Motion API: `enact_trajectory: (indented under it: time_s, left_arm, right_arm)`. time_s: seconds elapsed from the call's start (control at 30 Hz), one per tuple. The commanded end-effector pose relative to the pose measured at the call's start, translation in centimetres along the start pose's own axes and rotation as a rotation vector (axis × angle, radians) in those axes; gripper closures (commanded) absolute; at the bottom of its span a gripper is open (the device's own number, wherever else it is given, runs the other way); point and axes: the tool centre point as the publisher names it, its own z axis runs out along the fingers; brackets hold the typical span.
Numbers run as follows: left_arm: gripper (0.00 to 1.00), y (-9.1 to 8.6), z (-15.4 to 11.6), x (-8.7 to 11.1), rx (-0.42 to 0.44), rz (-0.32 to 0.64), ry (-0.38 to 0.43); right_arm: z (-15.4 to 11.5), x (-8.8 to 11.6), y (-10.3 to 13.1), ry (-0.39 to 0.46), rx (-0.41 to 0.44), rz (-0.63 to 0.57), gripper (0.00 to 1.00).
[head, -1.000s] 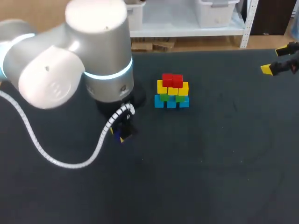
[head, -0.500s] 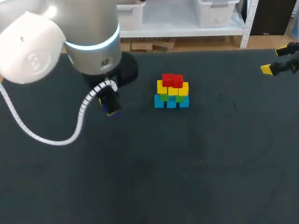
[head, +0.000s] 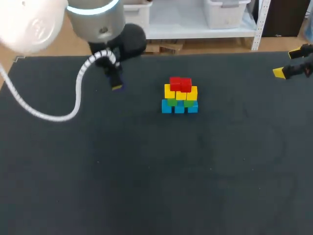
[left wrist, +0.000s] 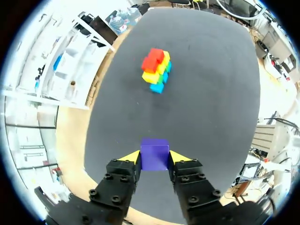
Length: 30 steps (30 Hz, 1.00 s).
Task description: Place the blue cubes, place green cubes on the blue cubes, place the yellow cubes on the green cubes, then place the red cubes on the yellow cubes, and place purple cube on the red cubes.
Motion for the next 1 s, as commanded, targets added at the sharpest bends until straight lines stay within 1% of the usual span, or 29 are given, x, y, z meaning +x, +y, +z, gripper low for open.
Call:
enact_trajectory:
  time_s: [0.03, 0.17, 0.27, 0.43, 0.57, 0.73, 1.0]
  left_arm:
    - [1.00, 1.8, -0.5, -2.7, 0.010, 0.031, 0.018]
    - [1.00, 2.7, -1.0, -4.9, -0.006, 0.080, 0.006]
    - [1.00, 3.0, -0.9, -5.9, -0.006, 0.115, 0.006]
    - [1.00, 4.2, -0.2, -6.7, 0.018, 0.116, -0.011]
    - [1.00, 5.0, 0.1, -7.6, 0.019, 0.126, -0.008]
    - [1.00, 5.5, 0.1, -8.8, 0.017, 0.142, -0.005]
    - [1.00, 5.4, 0.5, -10.0, 0.029, 0.181, 0.020]
  right_arm:
    - [0.1, 0.0, -0.1, -0.004, -0.005, -0.001, 0.00]
    - [0.1, 0.0, -0.1, -0.004, -0.005, -0.001, 0.00]
    - [0.1, 0.0, -0.1, -0.004, -0.005, -0.001, 0.00]
    - [0.1, 0.0, -0.1, -0.004, -0.005, -0.001, 0.00]
    - [0.1, 0.0, -0.1, -0.004, -0.005, -0.001, 0.00]
    - [0.1, 0.0, -0.1, -0.004, -0.005, -0.001, 0.00]
    - [0.1, 0.0, -0.1, -0.004, -0.005, -0.001, 0.00]
